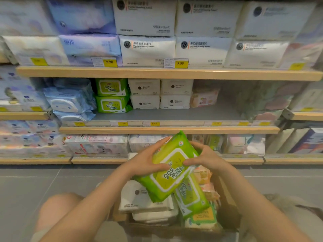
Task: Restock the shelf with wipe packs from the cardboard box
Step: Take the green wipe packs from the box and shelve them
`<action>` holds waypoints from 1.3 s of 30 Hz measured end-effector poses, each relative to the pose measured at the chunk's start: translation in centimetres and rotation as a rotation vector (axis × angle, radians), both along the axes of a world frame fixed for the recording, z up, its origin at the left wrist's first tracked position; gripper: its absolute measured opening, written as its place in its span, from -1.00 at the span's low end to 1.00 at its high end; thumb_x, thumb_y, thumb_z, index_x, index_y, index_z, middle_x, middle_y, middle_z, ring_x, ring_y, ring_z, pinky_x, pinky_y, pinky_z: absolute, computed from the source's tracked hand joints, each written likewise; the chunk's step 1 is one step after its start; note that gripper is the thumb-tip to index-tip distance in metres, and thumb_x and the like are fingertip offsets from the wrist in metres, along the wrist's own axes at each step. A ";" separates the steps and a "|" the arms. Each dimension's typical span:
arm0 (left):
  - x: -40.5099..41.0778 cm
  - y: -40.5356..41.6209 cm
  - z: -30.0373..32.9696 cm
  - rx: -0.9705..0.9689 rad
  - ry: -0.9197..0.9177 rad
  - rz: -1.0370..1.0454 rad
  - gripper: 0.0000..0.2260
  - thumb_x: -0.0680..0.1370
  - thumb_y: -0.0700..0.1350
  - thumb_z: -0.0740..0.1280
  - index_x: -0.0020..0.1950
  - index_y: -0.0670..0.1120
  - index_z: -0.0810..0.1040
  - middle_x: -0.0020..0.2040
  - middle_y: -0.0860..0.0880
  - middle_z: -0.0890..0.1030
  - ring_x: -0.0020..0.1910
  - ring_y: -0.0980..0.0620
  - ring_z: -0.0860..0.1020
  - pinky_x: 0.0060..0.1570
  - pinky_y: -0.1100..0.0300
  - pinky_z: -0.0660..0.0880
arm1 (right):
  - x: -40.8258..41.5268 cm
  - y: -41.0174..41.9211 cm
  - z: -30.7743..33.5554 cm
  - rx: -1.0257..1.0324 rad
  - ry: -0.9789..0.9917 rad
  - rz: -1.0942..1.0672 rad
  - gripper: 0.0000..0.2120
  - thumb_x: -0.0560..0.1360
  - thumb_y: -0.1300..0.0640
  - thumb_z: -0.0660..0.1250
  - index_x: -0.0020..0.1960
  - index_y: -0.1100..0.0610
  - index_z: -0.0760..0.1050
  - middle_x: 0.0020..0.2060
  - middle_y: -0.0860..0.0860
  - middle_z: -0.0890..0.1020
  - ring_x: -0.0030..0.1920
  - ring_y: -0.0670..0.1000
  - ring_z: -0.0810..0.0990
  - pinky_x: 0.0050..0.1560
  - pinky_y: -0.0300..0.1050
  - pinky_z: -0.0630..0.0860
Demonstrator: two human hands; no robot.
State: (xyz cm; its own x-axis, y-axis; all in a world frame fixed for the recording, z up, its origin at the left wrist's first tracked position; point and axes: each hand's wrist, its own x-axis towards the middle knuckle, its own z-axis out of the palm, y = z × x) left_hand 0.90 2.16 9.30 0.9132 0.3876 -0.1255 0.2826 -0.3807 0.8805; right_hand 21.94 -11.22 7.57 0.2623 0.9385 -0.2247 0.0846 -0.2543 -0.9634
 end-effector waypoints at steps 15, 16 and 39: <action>-0.3 0.2 -1.1 0.004 -0.076 0.173 -0.40 0.19 0.17 0.53 0.20 0.18 0.52 0.08 0.10 0.63 0.00 0.15 0.62 -0.03 0.09 0.60 | -1.7 -1.5 1.7 -0.010 -0.154 0.025 -0.22 0.22 0.09 0.61 0.32 -0.17 0.32 0.14 -0.27 0.53 0.05 -0.18 0.60 0.04 -0.17 0.59; -0.3 0.0 -1.0 0.015 -0.072 0.153 -0.41 0.18 0.17 0.53 0.19 0.20 0.52 0.09 0.11 0.62 0.00 0.18 0.61 -0.03 0.14 0.59 | -1.9 -1.3 1.7 -0.029 -0.135 0.074 -0.23 0.24 0.17 0.60 0.35 -0.08 0.33 0.11 -0.19 0.59 0.03 -0.15 0.62 0.04 -0.17 0.59; 7.5 -1.6 -2.1 0.377 0.170 -0.130 -0.14 0.15 0.15 0.59 0.37 0.09 0.31 0.28 0.11 0.40 0.23 0.12 0.39 0.23 0.18 0.38 | 2.1 -2.7 4.0 -0.470 -1.071 0.381 -0.02 0.15 -0.26 0.54 0.43 -0.02 0.17 0.31 -0.04 0.45 0.23 0.04 0.46 0.11 -0.05 0.47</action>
